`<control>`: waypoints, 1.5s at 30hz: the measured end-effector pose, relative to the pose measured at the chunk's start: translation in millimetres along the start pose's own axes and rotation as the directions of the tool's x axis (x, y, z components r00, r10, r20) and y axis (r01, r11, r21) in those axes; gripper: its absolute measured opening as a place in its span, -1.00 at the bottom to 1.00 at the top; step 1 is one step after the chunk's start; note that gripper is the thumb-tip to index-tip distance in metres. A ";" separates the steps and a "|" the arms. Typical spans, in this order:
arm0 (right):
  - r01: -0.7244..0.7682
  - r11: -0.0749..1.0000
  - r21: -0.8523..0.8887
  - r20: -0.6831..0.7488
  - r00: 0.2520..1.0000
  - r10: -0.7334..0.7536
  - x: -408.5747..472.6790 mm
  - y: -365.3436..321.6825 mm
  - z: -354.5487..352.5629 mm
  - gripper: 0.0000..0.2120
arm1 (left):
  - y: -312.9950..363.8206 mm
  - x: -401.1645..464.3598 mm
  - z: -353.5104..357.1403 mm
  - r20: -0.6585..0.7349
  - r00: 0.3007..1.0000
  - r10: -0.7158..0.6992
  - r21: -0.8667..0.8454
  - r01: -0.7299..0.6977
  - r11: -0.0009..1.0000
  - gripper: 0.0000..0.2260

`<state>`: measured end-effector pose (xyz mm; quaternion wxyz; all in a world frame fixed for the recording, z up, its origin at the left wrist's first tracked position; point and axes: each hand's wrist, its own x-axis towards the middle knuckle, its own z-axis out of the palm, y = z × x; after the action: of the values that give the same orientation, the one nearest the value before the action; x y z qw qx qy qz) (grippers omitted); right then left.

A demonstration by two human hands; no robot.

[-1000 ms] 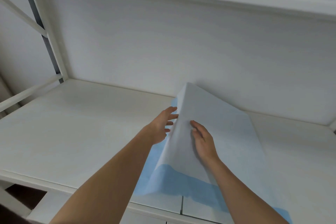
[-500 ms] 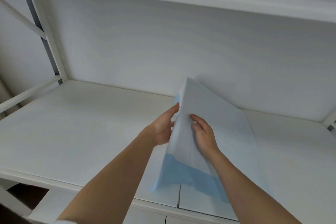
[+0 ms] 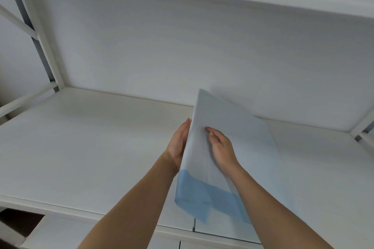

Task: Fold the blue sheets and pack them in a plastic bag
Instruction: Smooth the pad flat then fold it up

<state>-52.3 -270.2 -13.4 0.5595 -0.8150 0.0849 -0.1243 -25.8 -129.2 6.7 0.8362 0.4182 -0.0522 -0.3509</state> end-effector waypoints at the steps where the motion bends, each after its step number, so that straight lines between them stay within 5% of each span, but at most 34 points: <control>1: -0.011 1.000 0.001 0.011 1.000 0.011 -0.1 1.2 0.4 -0.69 | -1.6 0.0 -2.4 -0.005 1.000 0.008 -0.006 -0.008 1.000 -0.55; 10: -0.050 0.990 -0.132 0.132 0.989 0.068 -2.9 27.1 22.0 -0.68 | -28.2 5.3 -41.6 -0.064 0.997 0.033 0.008 -0.033 0.999 -0.52; 17: -0.021 0.985 -0.170 0.138 0.989 0.045 -3.1 37.8 29.6 -0.69 | -25.9 5.7 -52.9 -0.236 0.971 -0.024 0.187 0.070 0.980 -0.63; 30: -0.017 0.987 -0.160 0.124 0.992 0.037 -2.8 42.8 37.4 -0.70 | -8.8 21.3 -53.4 -0.472 0.880 0.048 0.394 0.162 0.905 -0.60; 39: -0.149 0.982 -0.116 0.281 0.943 0.176 1.4 38.3 30.7 -0.65 | -12.1 30.4 -54.9 -0.542 0.836 0.088 0.479 0.221 0.849 -0.72; 42: -0.159 0.982 -0.107 0.200 0.964 0.177 7.4 30.7 12.1 -0.64 | -13.9 33.5 -56.4 -0.586 0.799 0.139 0.533 0.250 0.808 -0.89; 45: -0.160 0.953 -0.256 -0.038 0.987 0.155 10.5 35.4 -26.0 -0.67 | -12.4 32.3 -55.6 -0.613 0.770 0.178 0.580 0.287 0.762 -0.80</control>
<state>-50.0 -309.0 -36.4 0.4557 -0.8706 0.1700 -0.0743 12.7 -117.7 -45.0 0.5954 0.7736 0.1295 -0.1741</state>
